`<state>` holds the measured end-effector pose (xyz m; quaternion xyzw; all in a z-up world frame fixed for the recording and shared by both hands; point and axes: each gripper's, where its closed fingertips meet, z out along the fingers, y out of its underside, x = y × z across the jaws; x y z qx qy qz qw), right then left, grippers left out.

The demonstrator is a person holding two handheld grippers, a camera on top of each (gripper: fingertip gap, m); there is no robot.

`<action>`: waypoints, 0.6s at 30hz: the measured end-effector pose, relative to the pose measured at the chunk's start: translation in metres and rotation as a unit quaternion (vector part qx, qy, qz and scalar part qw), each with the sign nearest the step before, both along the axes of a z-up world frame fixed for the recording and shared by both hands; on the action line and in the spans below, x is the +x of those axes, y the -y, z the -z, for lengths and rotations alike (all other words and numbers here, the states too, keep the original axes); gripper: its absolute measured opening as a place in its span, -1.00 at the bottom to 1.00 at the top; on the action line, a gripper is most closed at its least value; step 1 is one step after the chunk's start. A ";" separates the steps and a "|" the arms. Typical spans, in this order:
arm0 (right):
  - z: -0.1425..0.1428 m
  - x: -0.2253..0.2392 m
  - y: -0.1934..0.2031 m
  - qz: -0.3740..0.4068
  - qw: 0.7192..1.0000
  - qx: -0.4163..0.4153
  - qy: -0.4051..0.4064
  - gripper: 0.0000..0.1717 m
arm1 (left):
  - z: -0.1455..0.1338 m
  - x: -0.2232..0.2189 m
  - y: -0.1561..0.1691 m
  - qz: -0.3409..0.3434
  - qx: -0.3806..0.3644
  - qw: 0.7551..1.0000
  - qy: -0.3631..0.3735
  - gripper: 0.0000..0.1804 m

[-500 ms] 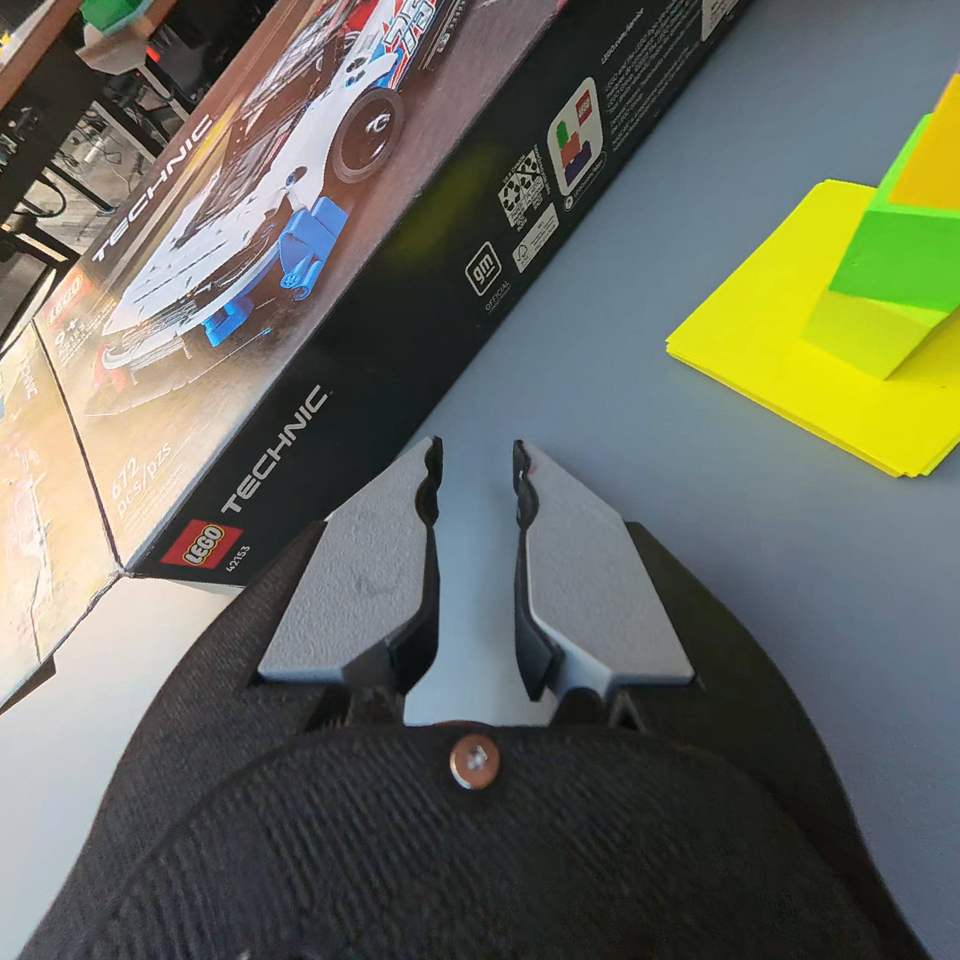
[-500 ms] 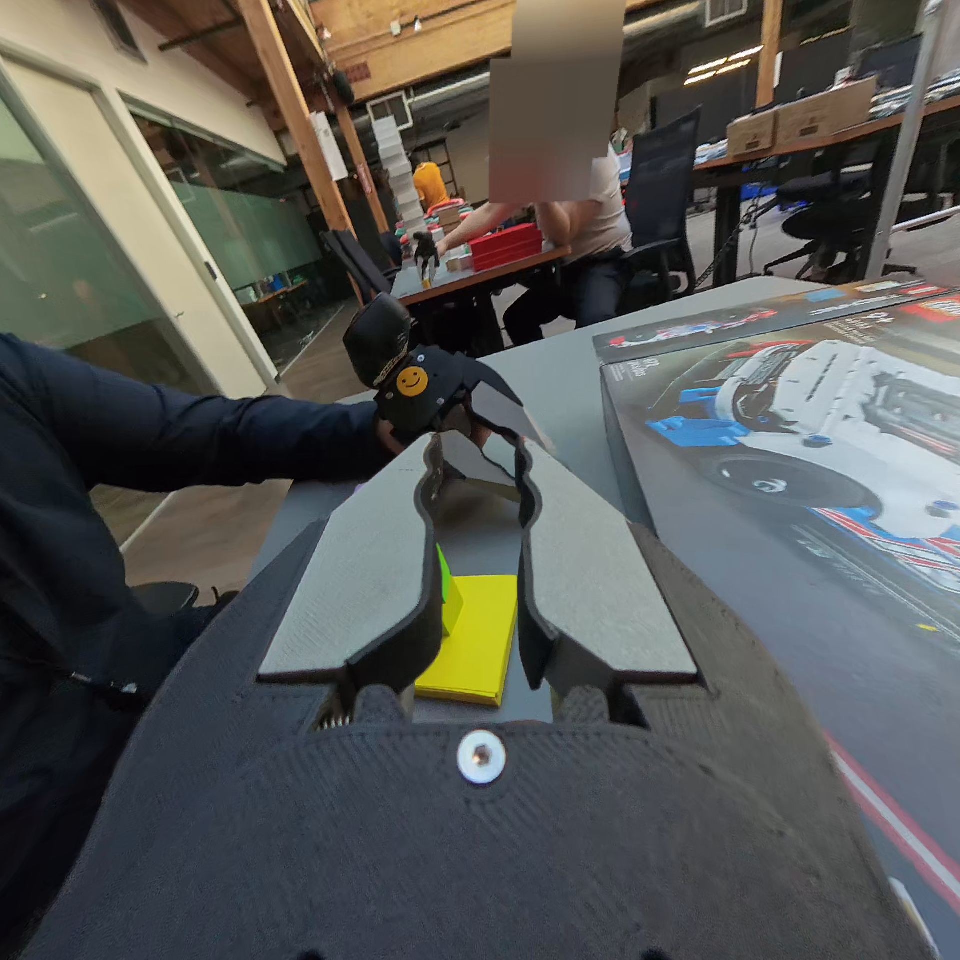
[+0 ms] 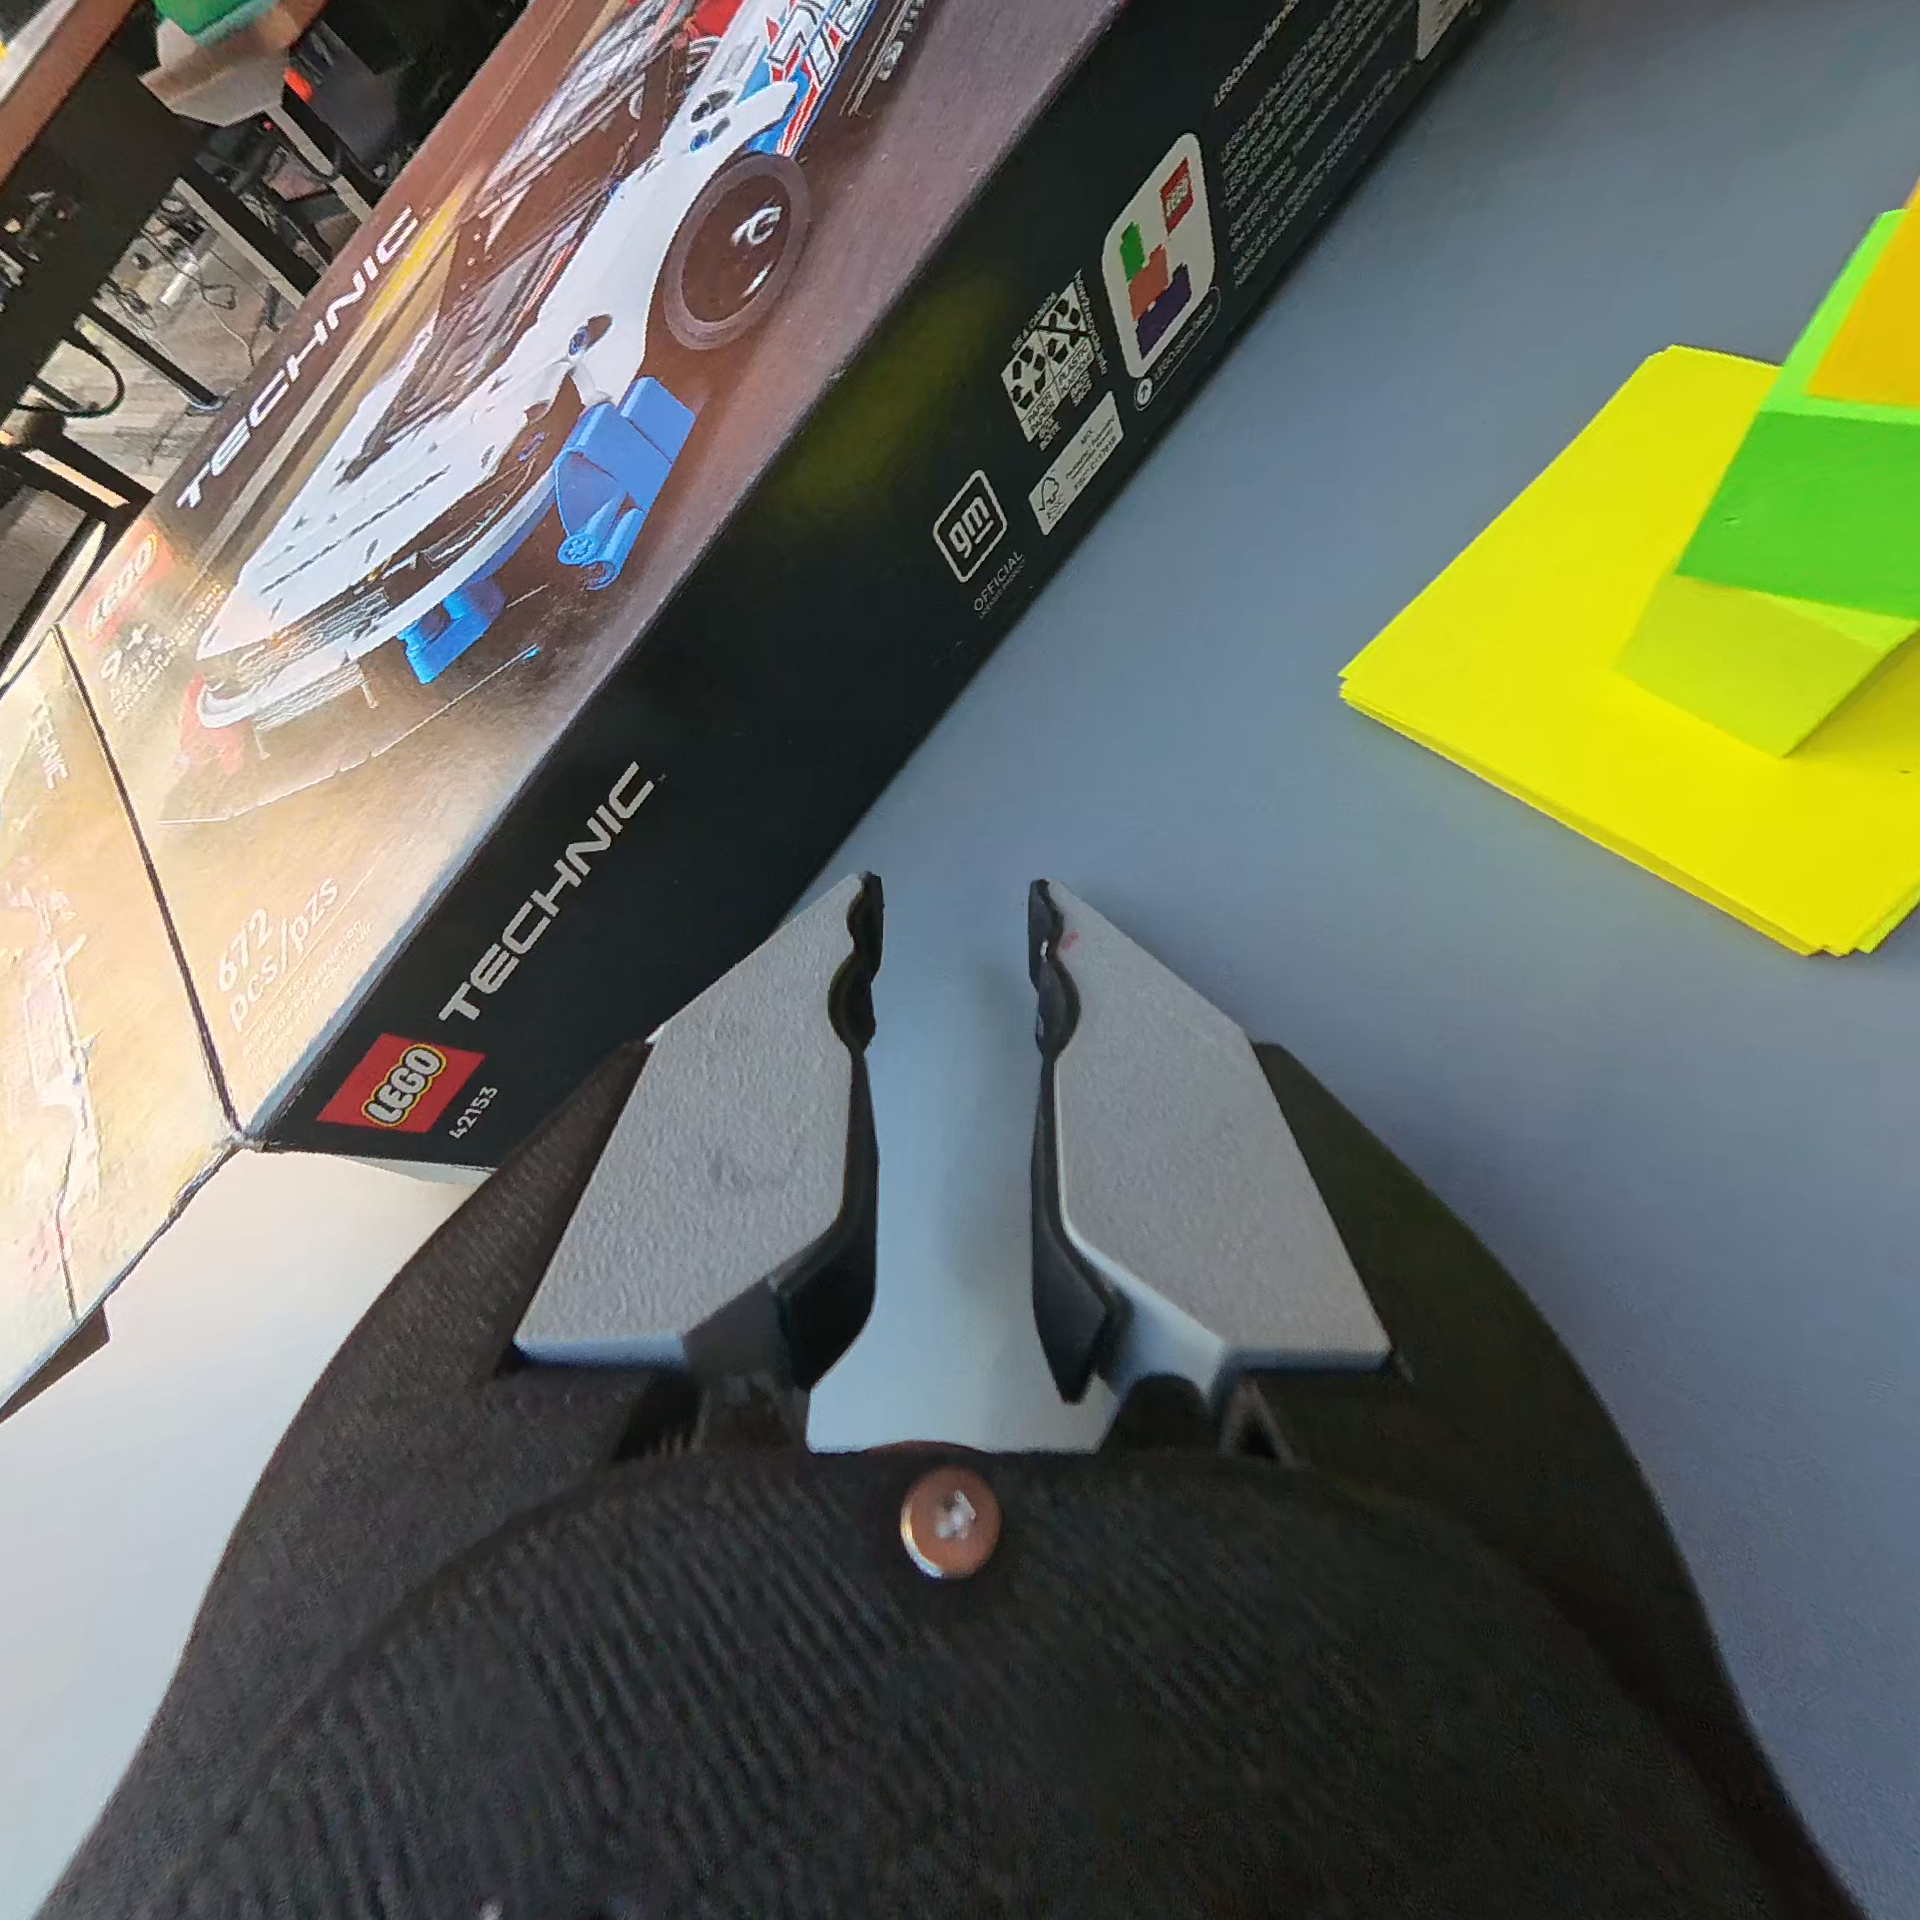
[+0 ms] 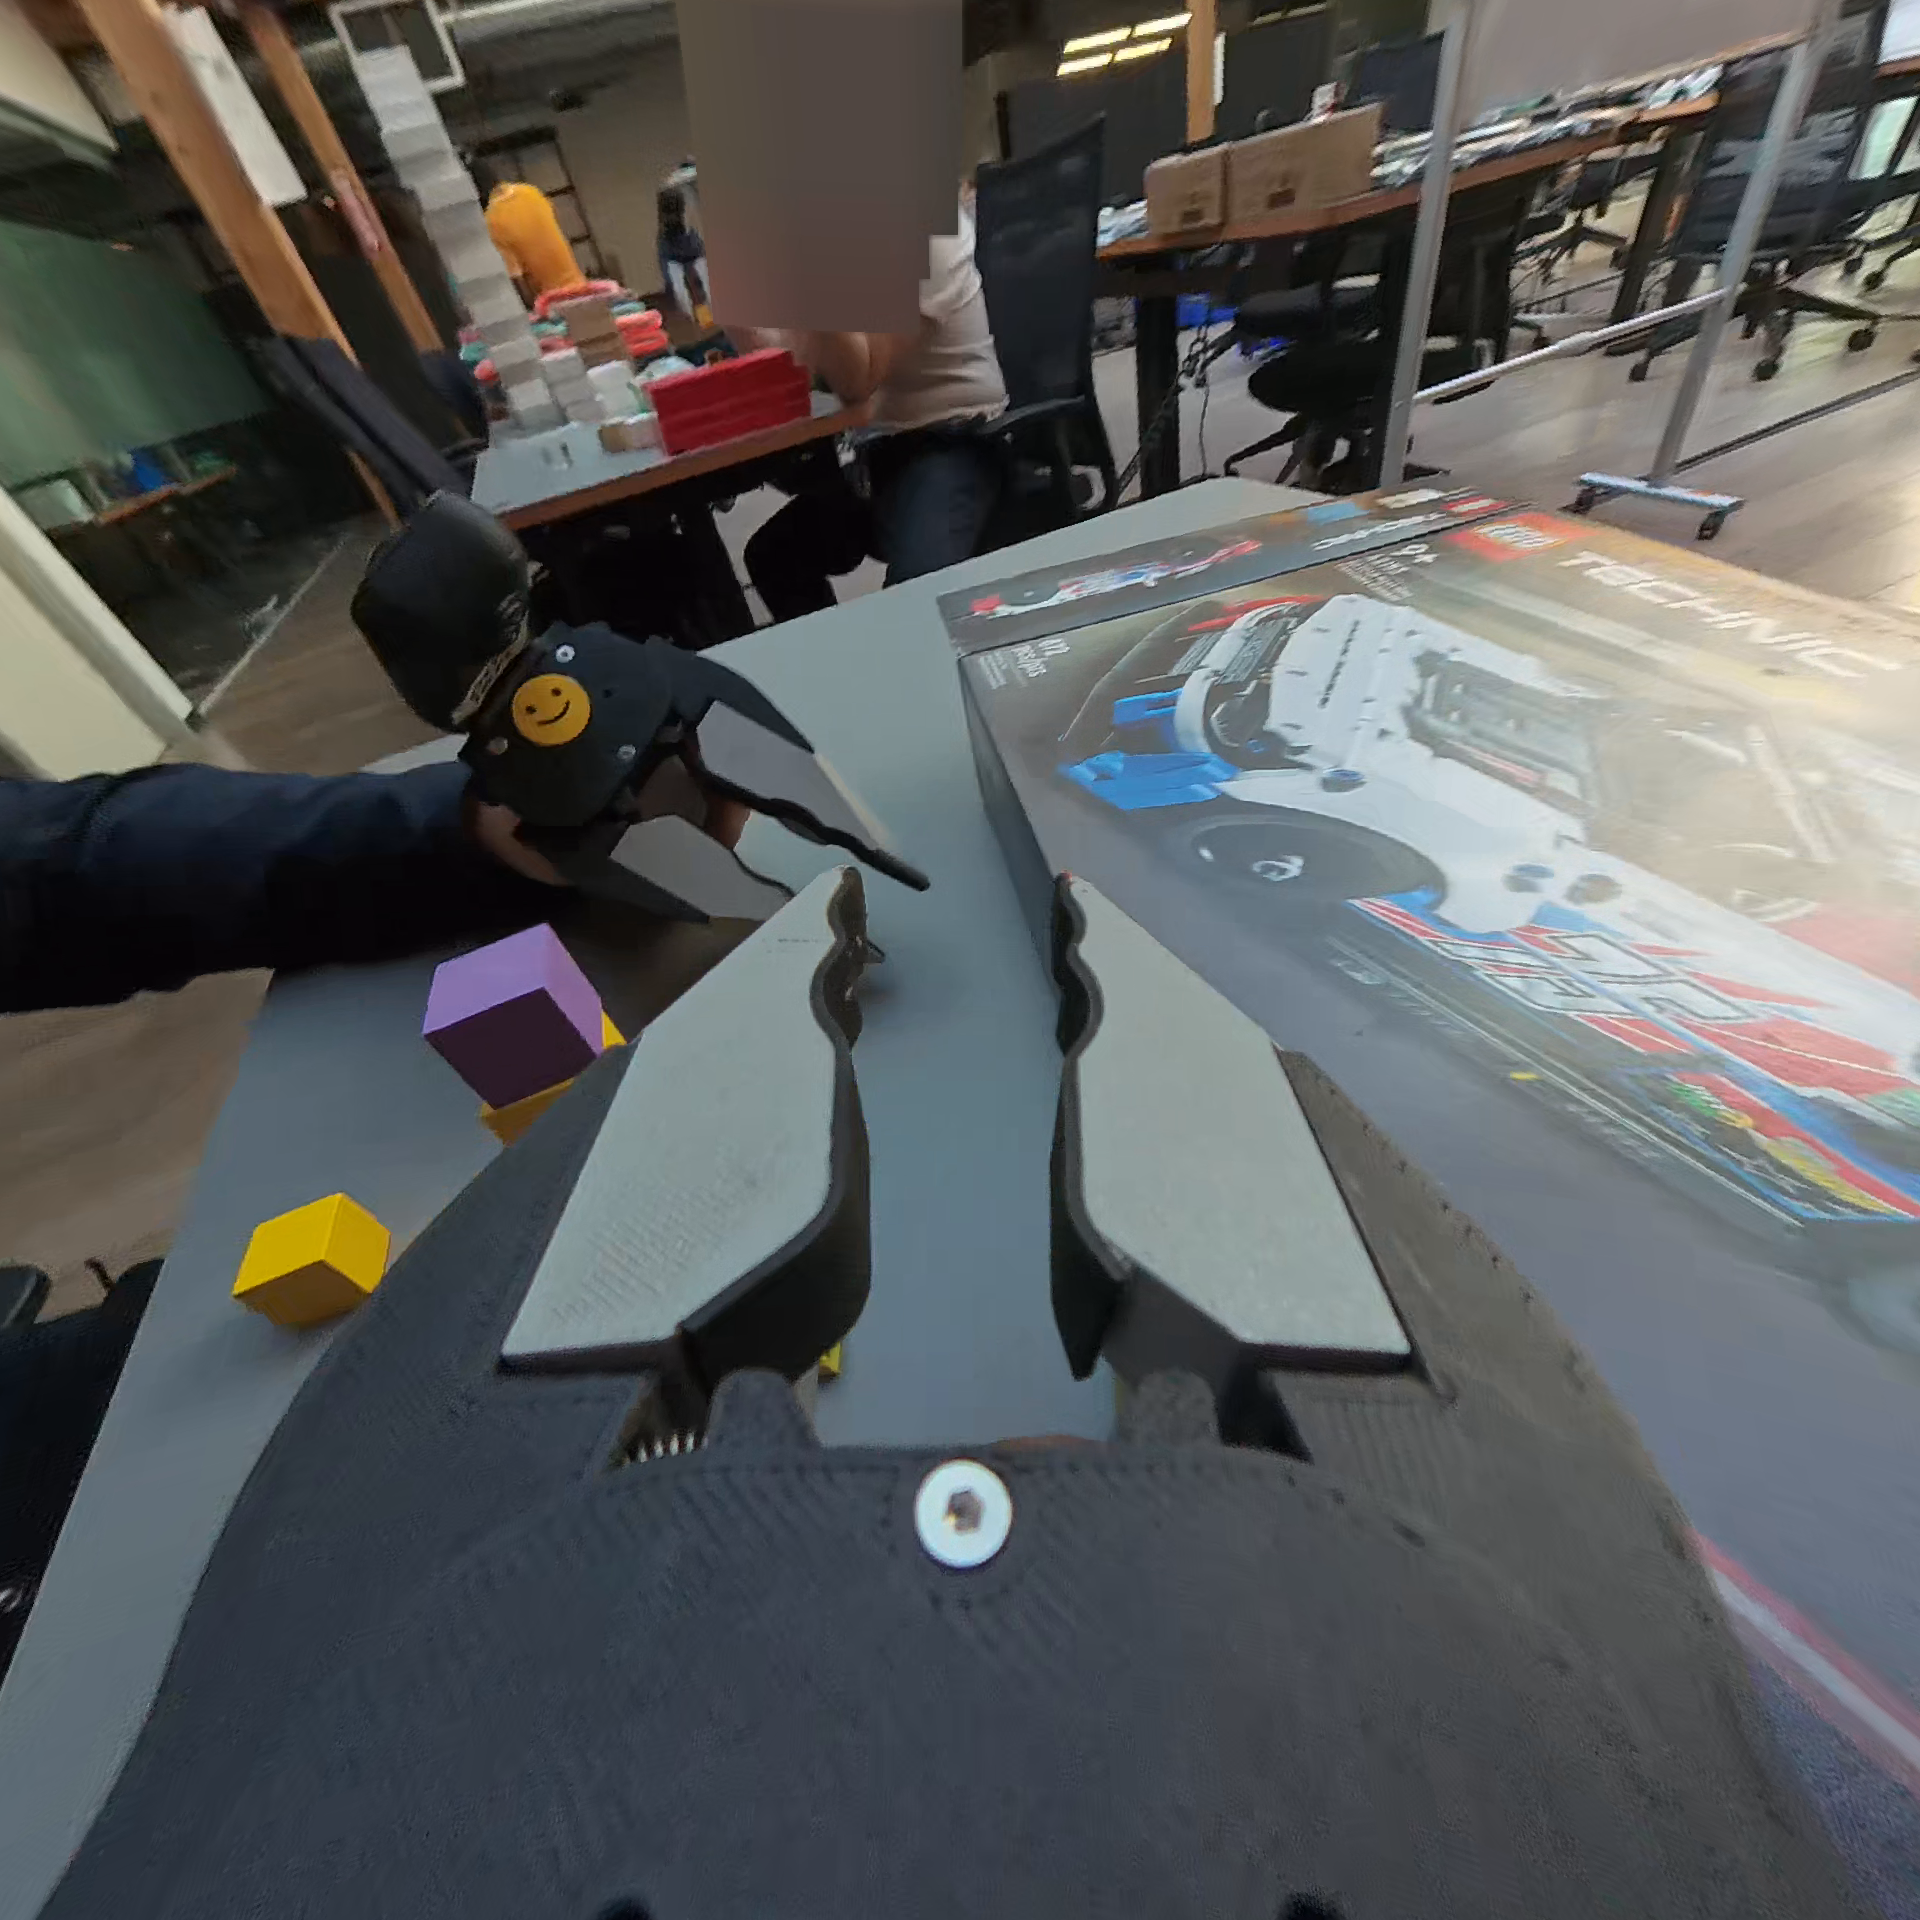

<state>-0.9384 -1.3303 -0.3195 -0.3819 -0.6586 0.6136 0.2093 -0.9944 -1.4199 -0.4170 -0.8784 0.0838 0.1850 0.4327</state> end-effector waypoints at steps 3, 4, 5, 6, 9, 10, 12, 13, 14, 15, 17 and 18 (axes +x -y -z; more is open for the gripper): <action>-0.013 -0.002 -0.019 0.035 0.998 -0.041 -0.019 -0.64 | 0.001 0.000 0.000 0.000 -0.002 1.000 -0.002 -0.71; -0.016 -0.002 -0.024 0.044 0.997 -0.051 -0.024 -0.65 | 0.001 0.000 0.000 0.000 -0.002 1.000 -0.002 -0.71; -0.019 -0.001 -0.029 0.051 0.997 -0.059 -0.027 -0.65 | 0.001 0.000 0.000 -0.001 -0.002 1.000 -0.002 -0.71; -0.021 -0.001 -0.033 0.058 0.996 -0.067 -0.031 -0.67 | 0.001 0.000 0.000 -0.001 -0.002 1.000 -0.002 -0.71; -0.026 0.000 -0.043 0.076 0.993 -0.083 -0.040 -0.68 | 0.001 -0.001 0.000 -0.002 -0.003 1.000 -0.001 -0.71; -0.028 0.000 -0.045 0.082 0.992 -0.086 -0.044 -0.68 | 0.001 -0.001 0.000 -0.002 -0.003 1.000 -0.002 -0.71; -0.029 0.000 -0.049 0.092 0.991 -0.088 -0.050 -0.70 | 0.001 -0.001 0.000 -0.003 -0.003 1.000 -0.002 -0.71; -0.030 0.000 -0.051 0.095 0.990 -0.089 -0.052 -0.70 | 0.001 -0.001 0.000 -0.003 -0.004 1.000 -0.003 -0.71; -0.030 0.000 -0.052 0.098 0.990 -0.090 -0.053 -0.70 | 0.001 -0.001 0.000 -0.003 -0.005 1.000 -0.003 -0.71; -0.029 0.000 -0.052 0.098 0.990 -0.091 -0.052 -0.70 | 0.001 -0.001 0.000 -0.004 -0.005 1.000 -0.003 -0.71; -0.028 -0.001 -0.051 0.095 0.990 -0.094 -0.049 -0.70 | 0.001 -0.001 0.000 -0.004 -0.005 1.000 -0.003 -0.71; -0.028 -0.001 -0.051 0.095 0.990 -0.093 -0.049 -0.70 | 0.001 -0.001 0.000 -0.004 -0.005 1.000 -0.003 -0.71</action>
